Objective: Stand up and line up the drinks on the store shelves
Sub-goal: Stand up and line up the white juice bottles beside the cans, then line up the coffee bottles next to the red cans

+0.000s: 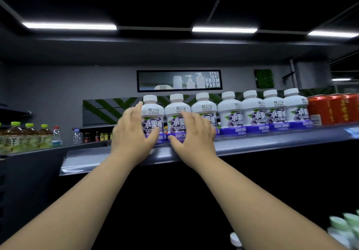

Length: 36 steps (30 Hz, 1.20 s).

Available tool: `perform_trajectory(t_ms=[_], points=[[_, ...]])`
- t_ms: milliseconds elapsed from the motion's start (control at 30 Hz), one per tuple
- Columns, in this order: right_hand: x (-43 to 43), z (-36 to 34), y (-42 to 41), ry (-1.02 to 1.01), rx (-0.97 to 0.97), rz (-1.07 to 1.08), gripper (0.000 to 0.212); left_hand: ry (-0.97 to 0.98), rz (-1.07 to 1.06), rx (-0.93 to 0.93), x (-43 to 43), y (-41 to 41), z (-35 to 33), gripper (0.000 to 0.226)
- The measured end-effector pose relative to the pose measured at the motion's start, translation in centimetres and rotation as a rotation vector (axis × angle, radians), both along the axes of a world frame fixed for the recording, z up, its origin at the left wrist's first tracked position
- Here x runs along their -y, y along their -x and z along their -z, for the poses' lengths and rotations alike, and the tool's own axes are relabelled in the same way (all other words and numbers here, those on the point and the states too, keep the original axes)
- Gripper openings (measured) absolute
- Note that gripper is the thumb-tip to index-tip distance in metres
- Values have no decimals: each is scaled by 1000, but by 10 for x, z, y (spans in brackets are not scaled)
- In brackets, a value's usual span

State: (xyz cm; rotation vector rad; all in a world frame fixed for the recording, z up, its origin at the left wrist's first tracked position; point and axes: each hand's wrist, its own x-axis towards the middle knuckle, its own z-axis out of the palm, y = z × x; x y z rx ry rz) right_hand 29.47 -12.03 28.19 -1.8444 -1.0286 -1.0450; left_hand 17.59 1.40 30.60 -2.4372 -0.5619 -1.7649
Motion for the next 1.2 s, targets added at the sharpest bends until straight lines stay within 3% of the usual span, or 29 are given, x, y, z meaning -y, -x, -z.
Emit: perform_trajectory(t_ms=[100,233,500,633,733,933,1200], points=[[19,3,-6,71,3,-70,76,-169,-48,-78,14,0,8,83],[67,3,-22,169,-29,-81,73,-153,-58,-115,57,-18,11,80],[223,4,-88,208,-44,-56,69,-259,284,-239,203,-111,13,76],[321,11,-129,273,-86,32,70,-105,434,-401,284,-169,26,82],[392,16,-159,298,-115,89,70,5,542,-530,335,-211,34,69],[507,29,-217,315,-221,152,67,99,645,-591,422,-281,40,61],[584,37,-298,249,-302,159,64,81,707,-625,494,-367,42,61]])
